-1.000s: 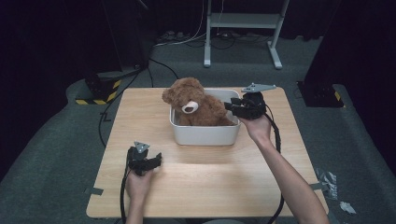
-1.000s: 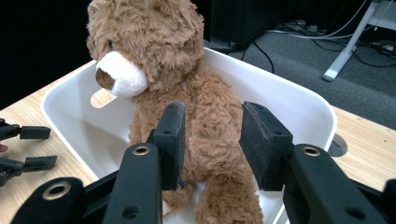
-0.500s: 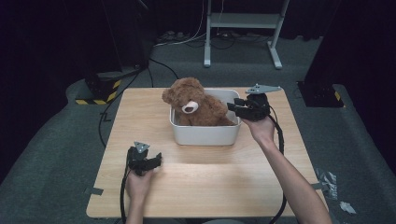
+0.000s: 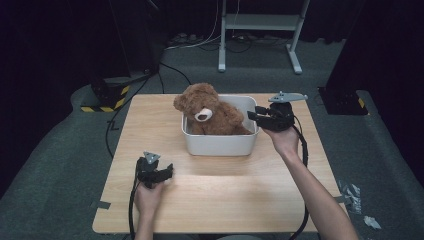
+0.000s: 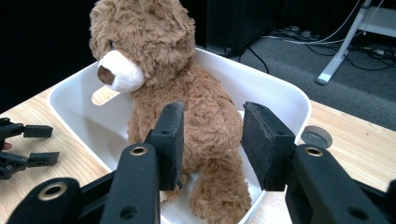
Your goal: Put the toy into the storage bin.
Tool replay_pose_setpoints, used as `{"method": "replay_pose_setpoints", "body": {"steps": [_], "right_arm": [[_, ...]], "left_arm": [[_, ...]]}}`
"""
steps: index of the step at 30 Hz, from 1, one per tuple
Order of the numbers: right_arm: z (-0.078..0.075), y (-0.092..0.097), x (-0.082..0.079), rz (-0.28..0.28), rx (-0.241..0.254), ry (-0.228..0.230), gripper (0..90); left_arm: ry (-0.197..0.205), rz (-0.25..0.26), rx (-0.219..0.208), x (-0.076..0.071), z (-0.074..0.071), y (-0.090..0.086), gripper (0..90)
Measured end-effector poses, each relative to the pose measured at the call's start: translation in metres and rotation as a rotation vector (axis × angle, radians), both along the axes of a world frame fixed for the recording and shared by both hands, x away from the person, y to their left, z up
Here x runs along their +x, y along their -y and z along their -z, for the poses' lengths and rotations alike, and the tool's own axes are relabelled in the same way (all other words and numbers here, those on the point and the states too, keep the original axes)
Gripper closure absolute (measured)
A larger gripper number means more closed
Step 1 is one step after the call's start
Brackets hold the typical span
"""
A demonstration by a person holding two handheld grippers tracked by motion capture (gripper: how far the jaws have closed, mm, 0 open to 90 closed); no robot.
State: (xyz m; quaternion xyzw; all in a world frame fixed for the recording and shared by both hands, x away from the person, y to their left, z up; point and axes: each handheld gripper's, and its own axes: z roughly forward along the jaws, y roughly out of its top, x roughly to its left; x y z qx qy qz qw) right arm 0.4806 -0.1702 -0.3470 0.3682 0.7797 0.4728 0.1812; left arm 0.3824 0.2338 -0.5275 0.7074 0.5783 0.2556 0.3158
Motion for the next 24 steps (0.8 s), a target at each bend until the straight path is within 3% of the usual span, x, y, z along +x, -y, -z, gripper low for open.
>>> {"method": "replay_pose_setpoints", "body": {"steps": [24], "right_arm": [[0.002,0.022,-0.012,0.028,0.040,0.010,56.9]], "left_arm": [[0.000,0.000,0.000,0.000,0.000,0.000,24.9]]}}
